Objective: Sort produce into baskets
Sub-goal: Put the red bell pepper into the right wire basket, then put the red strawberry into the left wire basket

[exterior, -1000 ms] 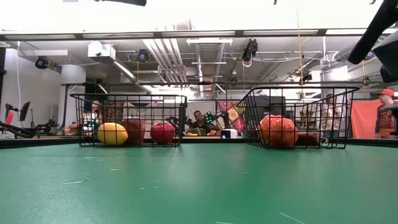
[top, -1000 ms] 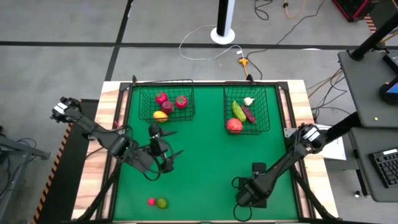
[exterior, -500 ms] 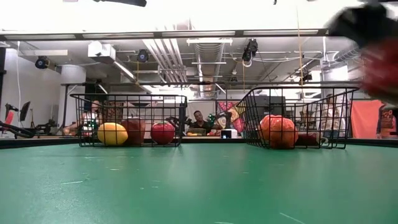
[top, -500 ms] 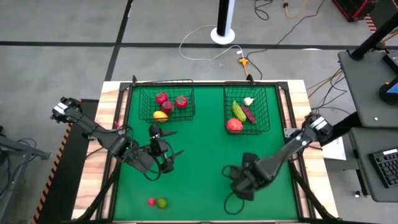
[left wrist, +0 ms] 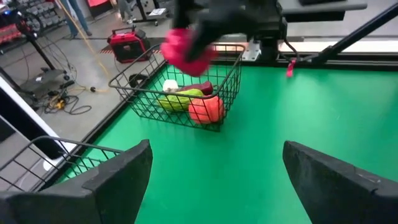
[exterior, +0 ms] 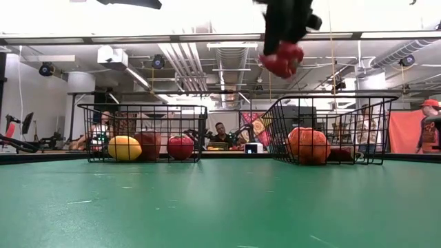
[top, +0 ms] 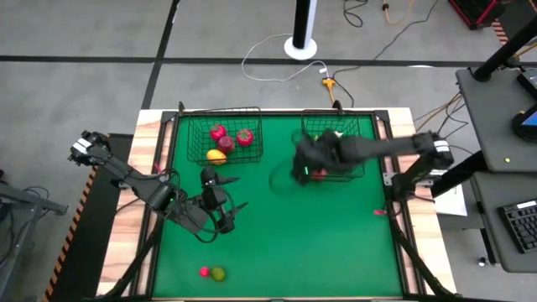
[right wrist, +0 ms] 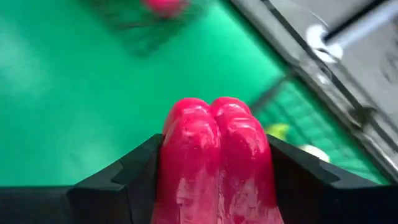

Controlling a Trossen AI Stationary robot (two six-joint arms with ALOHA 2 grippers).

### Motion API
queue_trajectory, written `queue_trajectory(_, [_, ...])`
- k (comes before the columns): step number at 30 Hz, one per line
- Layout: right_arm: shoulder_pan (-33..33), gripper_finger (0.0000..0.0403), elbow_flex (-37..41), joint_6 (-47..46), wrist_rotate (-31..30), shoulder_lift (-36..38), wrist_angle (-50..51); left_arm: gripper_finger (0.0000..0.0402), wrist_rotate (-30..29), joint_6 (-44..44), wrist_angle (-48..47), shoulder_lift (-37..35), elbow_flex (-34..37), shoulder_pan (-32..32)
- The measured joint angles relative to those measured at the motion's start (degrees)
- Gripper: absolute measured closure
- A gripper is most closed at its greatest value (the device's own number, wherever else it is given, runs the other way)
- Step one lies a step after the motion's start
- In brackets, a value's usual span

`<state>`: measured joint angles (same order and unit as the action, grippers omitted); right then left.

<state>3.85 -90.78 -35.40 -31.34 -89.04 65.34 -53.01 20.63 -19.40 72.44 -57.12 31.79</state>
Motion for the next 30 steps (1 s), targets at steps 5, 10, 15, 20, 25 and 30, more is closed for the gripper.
queue_trajectory(5, [-14.73,0.0158,0.24,2.36,0.29,-0.68,6.11,0.0061,0.11,1.62,-0.17,0.02,0.02,0.00])
queue_trajectory(10, [-25.60,0.0156,3.54,9.00,1.73,-1.00,5.33,0.0061,1.55,4.19,-0.57,0.02,0.07,0.00])
queue_trajectory(15, [-30.26,0.0144,8.23,14.57,9.39,-1.15,-3.41,0.0061,1.96,5.77,-1.39,0.39,0.17,0.00])
queue_trajectory(20, [-32.49,0.0114,10.86,15.91,9.37,-1.17,-5.75,0.0061,10.07,8.56,-2.23,0.37,-0.15,-0.02])
queue_trajectory(25, [-32.67,0.0091,11.45,16.88,9.38,-1.15,-8.41,0.0061,20.13,14.77,-5.66,0.38,-0.22,0.01])
queue_trajectory(30, [-32.37,0.0081,11.46,17.83,11.14,-1.04,-10.88,0.0061,26.29,24.47,-14.02,0.37,-0.22,0.16])
